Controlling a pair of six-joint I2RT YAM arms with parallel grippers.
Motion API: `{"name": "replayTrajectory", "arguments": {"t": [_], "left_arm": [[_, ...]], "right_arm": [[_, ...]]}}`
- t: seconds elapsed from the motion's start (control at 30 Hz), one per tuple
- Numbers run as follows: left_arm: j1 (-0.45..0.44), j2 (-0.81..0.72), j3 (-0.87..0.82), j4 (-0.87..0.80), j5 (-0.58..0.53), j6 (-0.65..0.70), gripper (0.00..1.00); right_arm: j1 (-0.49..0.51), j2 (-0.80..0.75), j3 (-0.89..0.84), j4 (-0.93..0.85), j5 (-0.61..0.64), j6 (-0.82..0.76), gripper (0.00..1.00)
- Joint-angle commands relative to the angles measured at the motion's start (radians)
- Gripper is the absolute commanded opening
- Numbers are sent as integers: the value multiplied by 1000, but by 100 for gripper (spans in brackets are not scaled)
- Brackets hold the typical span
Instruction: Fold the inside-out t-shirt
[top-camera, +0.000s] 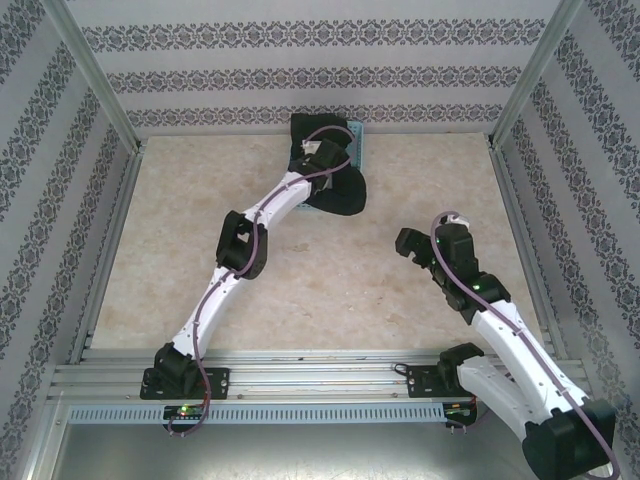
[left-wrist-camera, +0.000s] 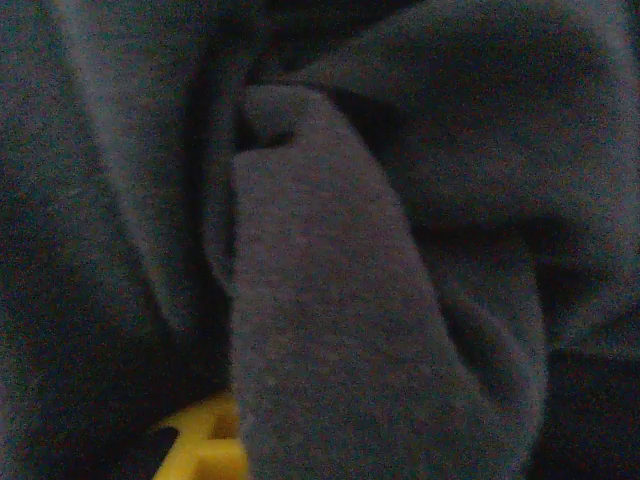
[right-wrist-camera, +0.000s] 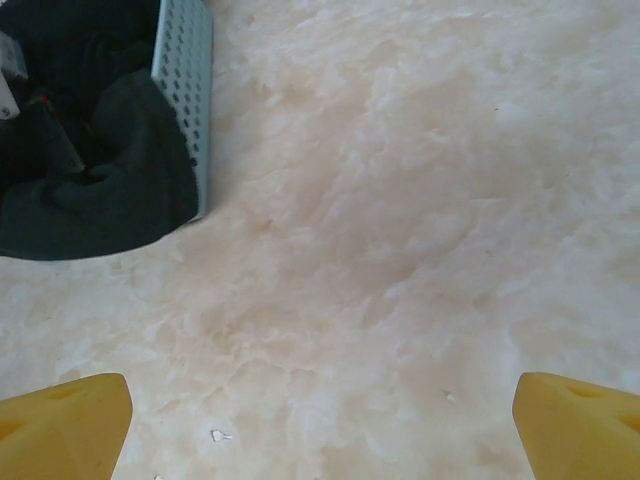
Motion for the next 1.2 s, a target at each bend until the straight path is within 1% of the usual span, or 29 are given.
{"name": "replayTrajectory", "arguments": {"t": [0.0,0.1,0.17,0.23,0.3,0.37,0.47,0.53,0.63,0.7,0.77,0.9,1.07,1.17], "left_arm": [[107,-117,-183,-1,52,-1,0],[178,-235,-361,66,75,31,0],[234,-340,-508,135,121,41,0],[312,-453,-679,213,182,32,0],[380,-534,-787,255,200,37,0],[441,-573,-834,258,205,53,0],[532,-598,-871,265,264,53,0],[595,-606,-887,265,276,45,0],[671,-612,-884,259,276,44,0],[703,-612,-852,236,274,50,0],[714,-614,-805,207,280,64,0],[675,-636,-713,141,304,79,0],[625,-749,-640,70,291,81,0],[579,-832,-568,29,278,104,0]], "right_arm": [[-17,-33,-13,-46,13,6,98],[-23,-49,-22,-42,6,6,98],[-26,-49,-27,-40,6,6,98],[-30,-41,-31,-33,1,7,98],[-33,-30,-33,-21,-6,7,98],[-34,-13,-28,-14,-13,7,98],[-34,7,-16,-15,-22,6,98],[-34,9,-15,-16,-23,15,98],[-35,-2,-15,-20,-27,26,98],[-35,-12,-16,-30,-29,31,98],[-35,-22,-15,-42,-23,31,98],[-35,-37,-19,-47,-15,44,98],[-34,-36,-9,-46,-21,57,98],[-33,-34,0,-47,-22,48,98]]}}
